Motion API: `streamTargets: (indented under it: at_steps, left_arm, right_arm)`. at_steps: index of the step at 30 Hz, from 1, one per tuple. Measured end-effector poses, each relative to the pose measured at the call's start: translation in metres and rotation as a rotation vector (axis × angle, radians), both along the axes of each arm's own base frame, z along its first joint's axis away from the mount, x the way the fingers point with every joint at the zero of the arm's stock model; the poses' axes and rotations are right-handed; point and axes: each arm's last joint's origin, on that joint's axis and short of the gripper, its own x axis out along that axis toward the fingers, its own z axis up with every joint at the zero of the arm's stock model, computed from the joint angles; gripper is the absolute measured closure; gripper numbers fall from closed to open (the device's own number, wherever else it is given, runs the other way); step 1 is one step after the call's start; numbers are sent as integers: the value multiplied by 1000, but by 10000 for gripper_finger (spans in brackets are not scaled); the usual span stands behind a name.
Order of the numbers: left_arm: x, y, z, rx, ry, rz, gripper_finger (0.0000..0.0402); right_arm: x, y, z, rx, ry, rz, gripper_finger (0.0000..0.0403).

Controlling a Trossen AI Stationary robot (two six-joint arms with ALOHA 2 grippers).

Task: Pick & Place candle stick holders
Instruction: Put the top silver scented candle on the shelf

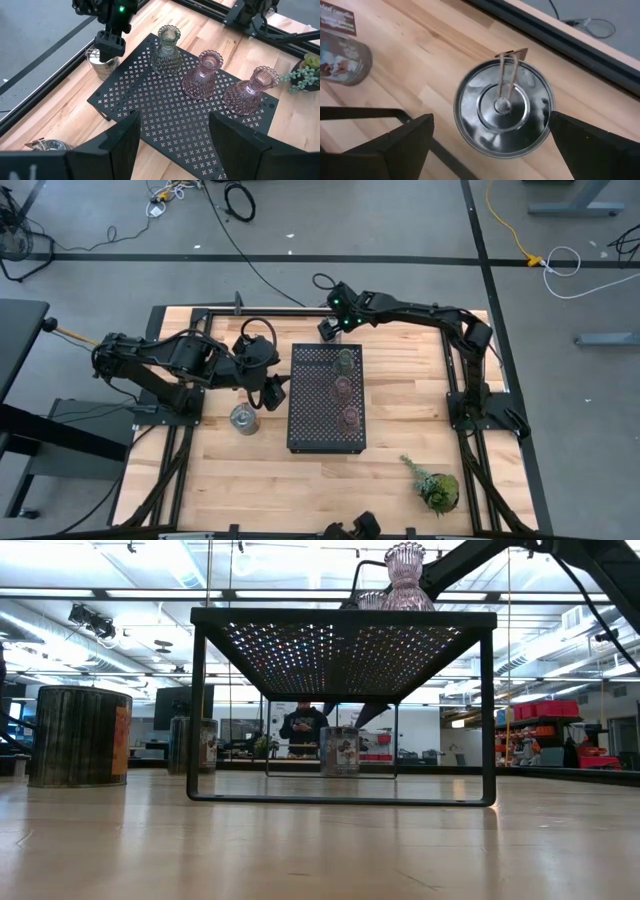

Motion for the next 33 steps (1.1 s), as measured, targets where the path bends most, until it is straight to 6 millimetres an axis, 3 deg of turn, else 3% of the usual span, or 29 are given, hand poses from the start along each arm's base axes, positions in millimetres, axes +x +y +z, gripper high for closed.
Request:
streamTargets:
  at_steps: [19,33]
  left_arm:
    - [0,0,0,3,2,-2,164]
    - [0,0,0,0,0,1,164]
  right_arm:
    - [-8,-2,-2,-20,80,-21,7]
    - [-5,-3,11,-72,84,-25,7]
